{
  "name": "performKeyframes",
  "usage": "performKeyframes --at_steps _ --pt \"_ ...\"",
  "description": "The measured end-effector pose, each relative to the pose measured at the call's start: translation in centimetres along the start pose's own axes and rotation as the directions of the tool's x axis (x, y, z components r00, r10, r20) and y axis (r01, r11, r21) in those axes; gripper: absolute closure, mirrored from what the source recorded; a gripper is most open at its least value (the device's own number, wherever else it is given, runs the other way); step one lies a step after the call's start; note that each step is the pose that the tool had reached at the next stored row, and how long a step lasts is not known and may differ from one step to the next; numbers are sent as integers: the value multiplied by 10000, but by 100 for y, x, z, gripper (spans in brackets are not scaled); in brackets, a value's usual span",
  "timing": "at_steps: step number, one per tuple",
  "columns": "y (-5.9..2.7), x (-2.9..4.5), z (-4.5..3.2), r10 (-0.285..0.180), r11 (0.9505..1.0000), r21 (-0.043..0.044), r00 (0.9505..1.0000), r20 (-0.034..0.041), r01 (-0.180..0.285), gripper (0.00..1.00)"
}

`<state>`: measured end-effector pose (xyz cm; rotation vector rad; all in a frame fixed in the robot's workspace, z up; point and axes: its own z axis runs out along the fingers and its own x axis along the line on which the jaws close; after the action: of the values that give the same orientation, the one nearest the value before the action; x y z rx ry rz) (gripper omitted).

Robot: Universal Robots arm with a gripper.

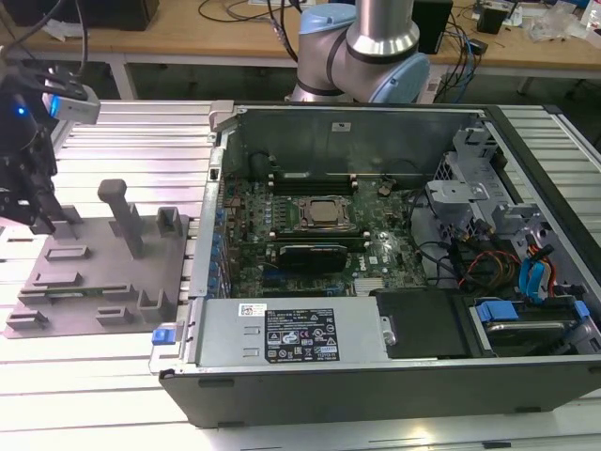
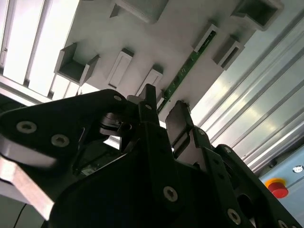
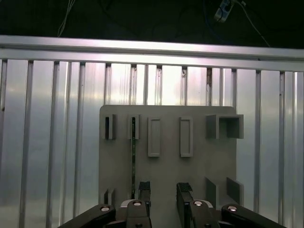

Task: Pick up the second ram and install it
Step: 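Pick up the second ram and move it above second insertion slot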

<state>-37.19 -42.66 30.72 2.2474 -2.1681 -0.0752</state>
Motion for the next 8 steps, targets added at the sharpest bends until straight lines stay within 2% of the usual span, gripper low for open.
performKeyframes --at_steps 3,6,8 --pt "-2 8 42 -1 10000 0 10000 0 1 66" --pt "-5 57 137 -3 10000 1 10000 0 3 66" --pt "-6 83 174 -19 10000 1 10000 0 19 66"
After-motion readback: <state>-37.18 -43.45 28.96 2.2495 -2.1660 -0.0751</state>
